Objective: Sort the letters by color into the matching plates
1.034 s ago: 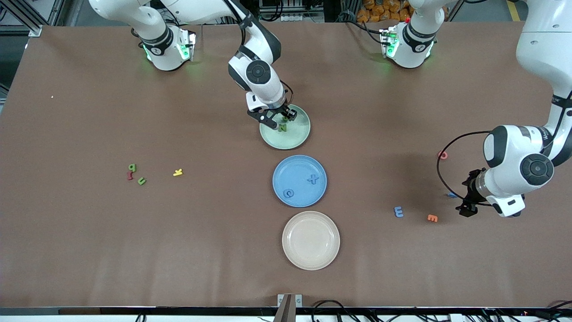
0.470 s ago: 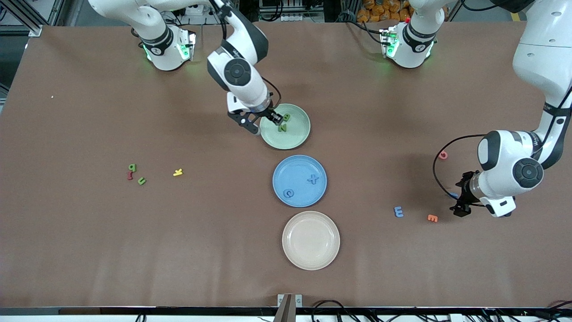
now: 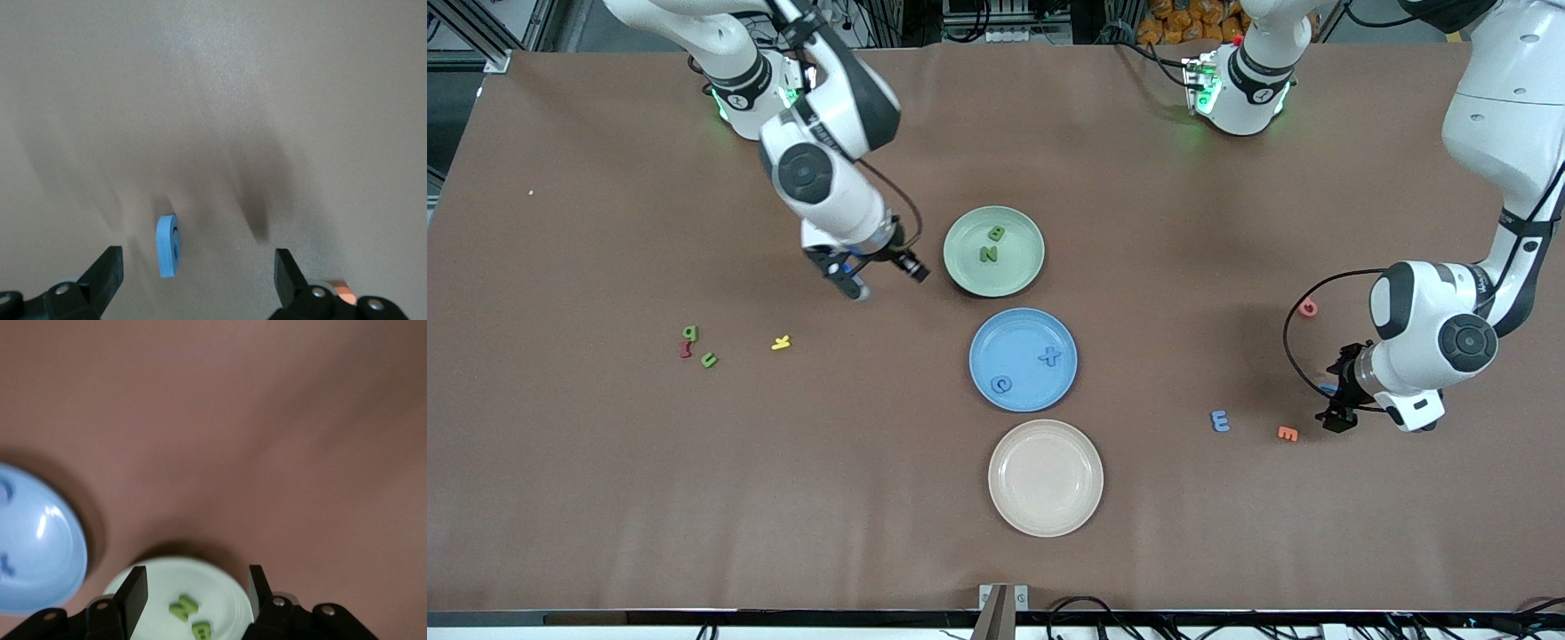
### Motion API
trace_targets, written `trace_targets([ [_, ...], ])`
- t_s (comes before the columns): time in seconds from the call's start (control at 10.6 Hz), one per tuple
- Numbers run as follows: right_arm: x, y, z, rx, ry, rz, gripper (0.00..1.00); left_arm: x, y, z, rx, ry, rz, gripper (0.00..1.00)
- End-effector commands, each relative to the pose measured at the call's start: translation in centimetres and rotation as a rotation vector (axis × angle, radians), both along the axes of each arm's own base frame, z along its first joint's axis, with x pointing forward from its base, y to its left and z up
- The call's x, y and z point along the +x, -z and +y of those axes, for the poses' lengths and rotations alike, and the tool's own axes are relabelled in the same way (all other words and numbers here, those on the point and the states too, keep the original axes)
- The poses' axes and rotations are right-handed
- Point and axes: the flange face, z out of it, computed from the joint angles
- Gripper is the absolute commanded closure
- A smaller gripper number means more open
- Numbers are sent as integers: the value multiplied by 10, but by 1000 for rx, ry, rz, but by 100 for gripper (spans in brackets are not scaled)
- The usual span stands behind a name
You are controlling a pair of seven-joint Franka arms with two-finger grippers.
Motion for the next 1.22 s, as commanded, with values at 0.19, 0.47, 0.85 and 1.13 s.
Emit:
trace_targets([
  [0.19,60,2,-140,-24,234,24,2,-2,11,3,4,-11,-27,0],
  [0.47,79,19,-220,-26,224,25,0,-7,15,11,6,-10,-33,0],
  [0.85,95,33,-276,-57,198,-57,0,-15,18,22,9,-31,-34,100],
  [1.13,94,56,-289,-69,218,-55,0,-18,17,32,9,-44,-33,100],
])
